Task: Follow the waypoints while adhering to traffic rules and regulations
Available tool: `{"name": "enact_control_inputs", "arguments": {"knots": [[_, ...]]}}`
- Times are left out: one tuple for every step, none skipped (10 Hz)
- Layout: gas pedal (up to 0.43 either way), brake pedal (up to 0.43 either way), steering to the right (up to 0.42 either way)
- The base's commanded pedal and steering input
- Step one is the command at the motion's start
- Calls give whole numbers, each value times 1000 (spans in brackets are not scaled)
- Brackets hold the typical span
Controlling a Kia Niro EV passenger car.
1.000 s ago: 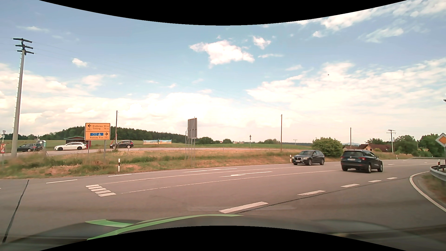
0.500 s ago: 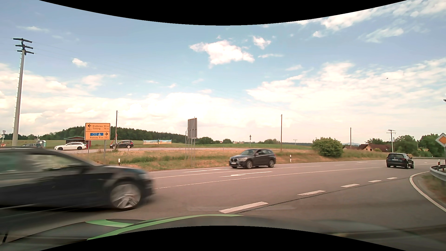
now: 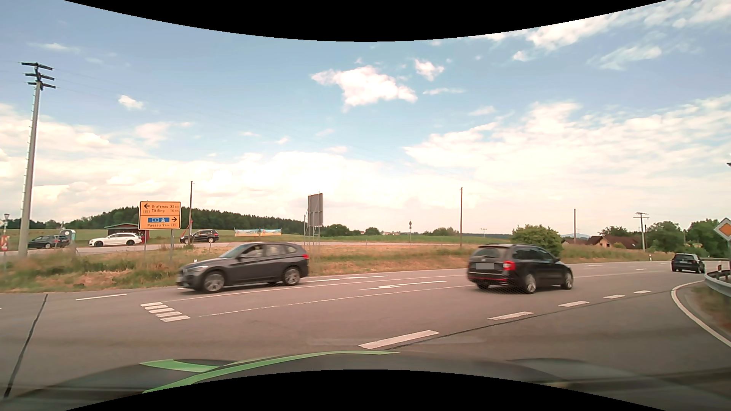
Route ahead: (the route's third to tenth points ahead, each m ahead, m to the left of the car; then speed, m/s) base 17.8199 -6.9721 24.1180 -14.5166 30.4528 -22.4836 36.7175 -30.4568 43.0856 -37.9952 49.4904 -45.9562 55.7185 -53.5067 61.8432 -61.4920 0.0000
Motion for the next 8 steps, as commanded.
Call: {"name": "enact_control_inputs", "arguments": {"knots": [[0, 238, 194], [0, 238, 194], [0, 238, 194], [0, 238, 195], [0, 238, 194], [0, 238, 195], [0, 238, 194], [0, 238, 194]]}}
